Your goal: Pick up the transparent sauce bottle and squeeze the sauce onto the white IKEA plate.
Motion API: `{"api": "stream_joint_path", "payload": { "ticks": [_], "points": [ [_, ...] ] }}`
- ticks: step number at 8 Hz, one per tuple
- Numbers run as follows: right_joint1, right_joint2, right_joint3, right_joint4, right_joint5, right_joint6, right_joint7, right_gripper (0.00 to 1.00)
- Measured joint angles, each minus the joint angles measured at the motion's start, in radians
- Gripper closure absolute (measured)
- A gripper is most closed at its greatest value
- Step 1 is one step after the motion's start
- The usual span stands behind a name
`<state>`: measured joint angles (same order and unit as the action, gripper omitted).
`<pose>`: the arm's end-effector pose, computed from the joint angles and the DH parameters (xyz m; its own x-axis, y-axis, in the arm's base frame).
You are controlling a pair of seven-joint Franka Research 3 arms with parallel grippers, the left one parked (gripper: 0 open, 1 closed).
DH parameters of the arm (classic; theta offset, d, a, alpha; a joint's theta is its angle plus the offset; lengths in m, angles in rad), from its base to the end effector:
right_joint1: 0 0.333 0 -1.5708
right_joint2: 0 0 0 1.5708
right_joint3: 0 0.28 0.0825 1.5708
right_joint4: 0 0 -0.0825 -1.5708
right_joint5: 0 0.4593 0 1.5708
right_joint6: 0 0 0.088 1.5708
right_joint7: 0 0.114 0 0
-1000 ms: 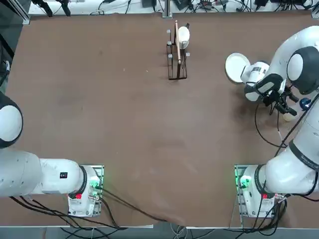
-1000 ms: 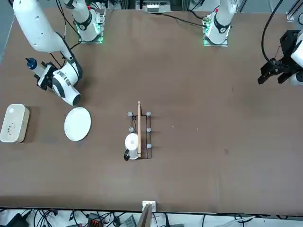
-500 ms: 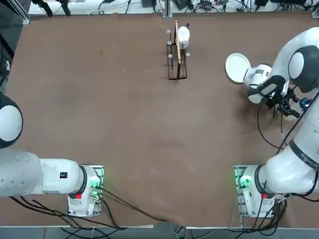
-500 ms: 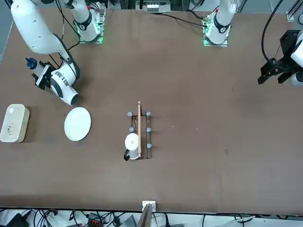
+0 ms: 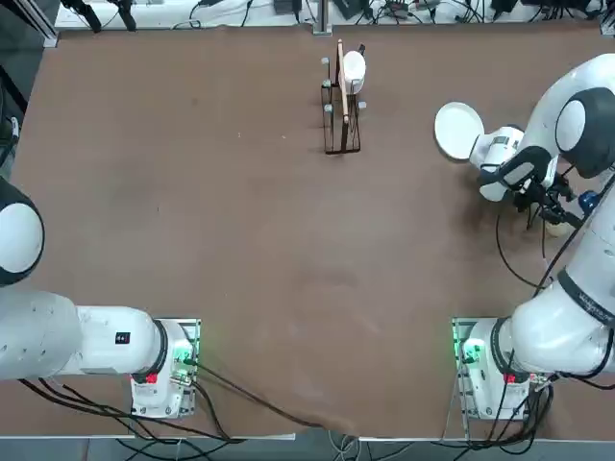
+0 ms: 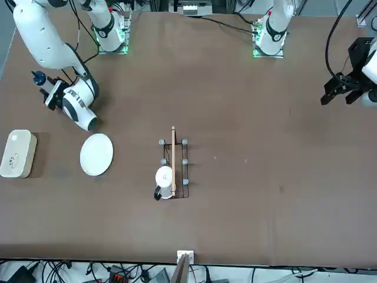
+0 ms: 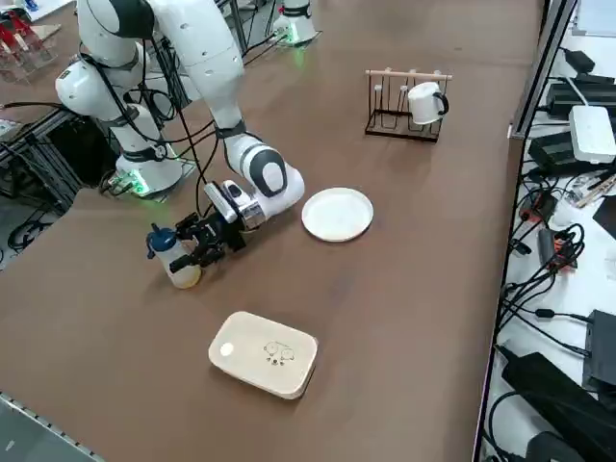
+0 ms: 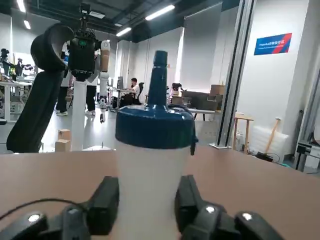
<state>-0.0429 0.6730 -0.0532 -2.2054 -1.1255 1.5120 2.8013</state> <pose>0.3986 -0.1530 -0.0092 0.0630 -0.0664 0.9958 -0.8608 0.5013 0.0879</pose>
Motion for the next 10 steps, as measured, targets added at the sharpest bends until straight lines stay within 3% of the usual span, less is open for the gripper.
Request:
{"api": "stream_joint_path", "payload": {
  "ticks": [1, 3, 4, 6, 8, 10],
  "points": [
    [0.002, 0.000, 0.001, 0.001, -0.001, -0.005, 0.000, 0.41],
    [0.015, -0.001, 0.006, 0.027, -0.004, -0.030, -0.015, 0.52],
    [0.024, -0.009, 0.016, 0.059, -0.005, -0.054, -0.031, 0.52],
    [0.034, -0.070, 0.061, 0.131, 0.007, -0.069, -0.099, 0.52],
    [0.038, -0.144, 0.119, 0.205, 0.052, -0.080, -0.224, 0.59],
    [0.041, -0.166, 0.167, 0.303, 0.066, -0.096, -0.366, 0.59]
  ]
}}
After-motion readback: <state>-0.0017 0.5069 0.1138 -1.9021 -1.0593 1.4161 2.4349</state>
